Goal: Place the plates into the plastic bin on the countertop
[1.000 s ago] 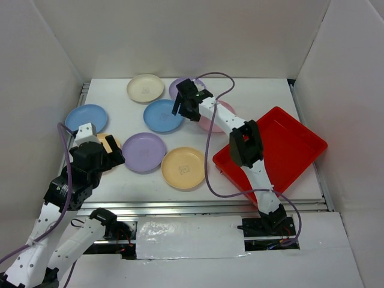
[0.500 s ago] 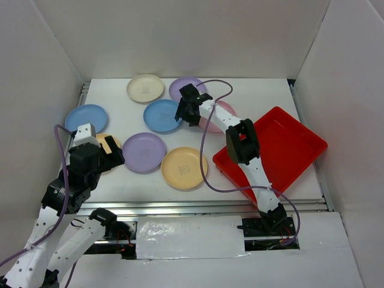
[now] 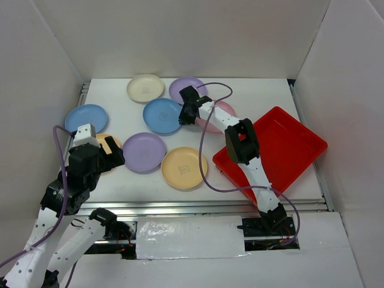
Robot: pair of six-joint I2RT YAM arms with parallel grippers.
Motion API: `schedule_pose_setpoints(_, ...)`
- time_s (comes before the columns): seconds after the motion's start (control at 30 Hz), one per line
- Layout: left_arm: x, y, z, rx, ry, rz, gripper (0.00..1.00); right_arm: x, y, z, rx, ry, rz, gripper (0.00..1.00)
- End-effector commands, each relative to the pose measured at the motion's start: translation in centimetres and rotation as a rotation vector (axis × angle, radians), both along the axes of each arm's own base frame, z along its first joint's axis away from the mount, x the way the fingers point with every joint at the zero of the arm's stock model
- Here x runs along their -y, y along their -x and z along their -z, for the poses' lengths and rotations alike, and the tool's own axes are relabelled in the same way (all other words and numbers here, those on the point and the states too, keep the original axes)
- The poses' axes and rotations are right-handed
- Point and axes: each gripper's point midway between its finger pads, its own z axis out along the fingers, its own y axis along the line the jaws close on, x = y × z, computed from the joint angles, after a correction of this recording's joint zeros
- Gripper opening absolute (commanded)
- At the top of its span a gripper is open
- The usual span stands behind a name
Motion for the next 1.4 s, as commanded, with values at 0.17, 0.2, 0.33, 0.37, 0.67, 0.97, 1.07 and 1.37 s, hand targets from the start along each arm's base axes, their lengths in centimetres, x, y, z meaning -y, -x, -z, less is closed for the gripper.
schedule_pose_setpoints(0.17, 0.3, -0.6, -1.4, 0.059, 0.008, 0.021, 0.99, -1.1, -0.3, -4.0, 0.05, -0.087, 0.02, 0.02)
schedule_pose_setpoints(0.2, 0.3, -0.6, -1.5, 0.06, 0.008, 0.023, 0.99, -1.3, -0.3, -4.7, 0.058, -0.103, 0.019, 0.0)
schedule_pose_setpoints(0.33, 0.4, -0.6, -1.4, 0.056, 0.007, 0.028, 0.99, -1.9, -0.4, -7.8, 0.093, -0.167, 0.002, 0.0)
schedule_pose_setpoints(0.37, 0.4, -0.7, -1.4, 0.056, 0.006, 0.029, 0.99, -2.1, -0.3, -8.5, 0.094, -0.188, -0.008, 0.0)
schedule_pose_setpoints(0.67, 0.8, -0.8, -1.1, 0.044, 0.005, 0.048, 0.99, 2.6, 1.7, -18.3, 0.217, -0.24, -0.024, 0.0)
schedule_pose_setpoints(0.97, 1.2, -0.6, -1.5, 0.067, 0.017, 0.075, 0.99, 22.3, 15.1, -17.5, 0.281, -0.082, 0.305, 0.0)
schedule_pose_setpoints(1.07, 1.3, -0.7, -1.5, 0.063, 0.015, 0.081, 0.99, 27.2, 19.1, -16.6, 0.288, -0.084, 0.435, 0.0)
schedule_pose_setpoints(1.37, 1.1, -0.3, -1.9, 0.088, 0.025, 0.08, 0.99, 37.2, 24.2, -13.5, 0.229, -0.076, 0.832, 0.0)
